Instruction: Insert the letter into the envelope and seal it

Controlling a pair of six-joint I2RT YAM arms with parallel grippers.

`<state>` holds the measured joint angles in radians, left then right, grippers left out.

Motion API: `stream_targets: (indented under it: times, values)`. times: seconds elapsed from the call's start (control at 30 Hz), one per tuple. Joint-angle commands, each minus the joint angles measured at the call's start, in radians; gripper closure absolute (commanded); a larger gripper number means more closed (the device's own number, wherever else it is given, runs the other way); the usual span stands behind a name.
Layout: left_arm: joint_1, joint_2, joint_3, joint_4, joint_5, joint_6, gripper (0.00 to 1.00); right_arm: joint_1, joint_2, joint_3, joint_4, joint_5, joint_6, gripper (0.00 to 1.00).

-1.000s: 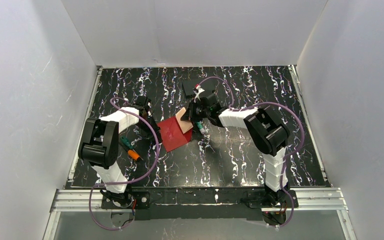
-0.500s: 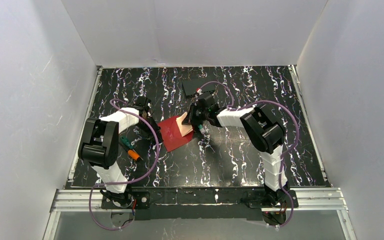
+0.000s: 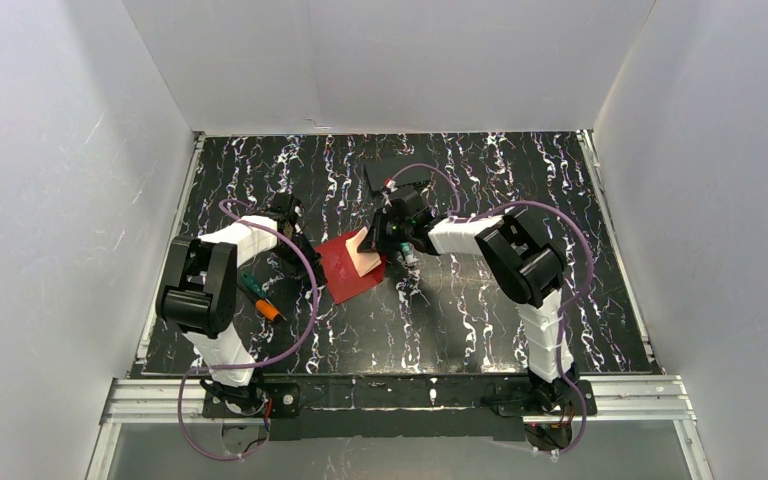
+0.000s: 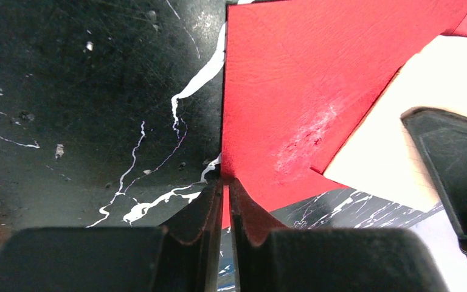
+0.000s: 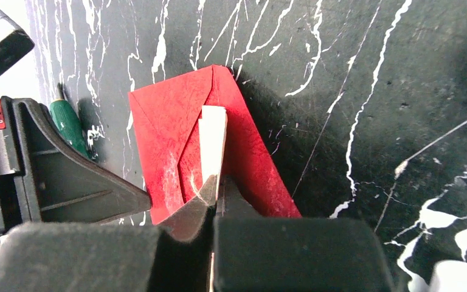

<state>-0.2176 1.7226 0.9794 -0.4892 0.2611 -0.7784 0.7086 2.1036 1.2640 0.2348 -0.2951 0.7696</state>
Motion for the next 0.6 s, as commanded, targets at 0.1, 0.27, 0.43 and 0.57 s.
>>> stream_targets:
  times: [0.1,0.27,0.43,0.57]
  values:
    - [-0.007,0.019,-0.033,-0.01,-0.019,0.008,0.9,0.02,0.037,0.027,0.014,-0.028,0.006,0.99]
    - [-0.008,0.014,-0.039,-0.005,-0.013,0.011,0.86,0.026,0.045,0.034,0.022,-0.036,0.018,0.99]
    - [-0.008,0.007,-0.045,0.007,-0.004,0.01,0.82,0.03,0.032,0.029,0.013,-0.017,0.05,0.99]
    - [-0.007,0.005,-0.045,0.014,0.001,0.01,0.77,0.037,0.032,0.041,-0.009,-0.013,0.064,0.99]
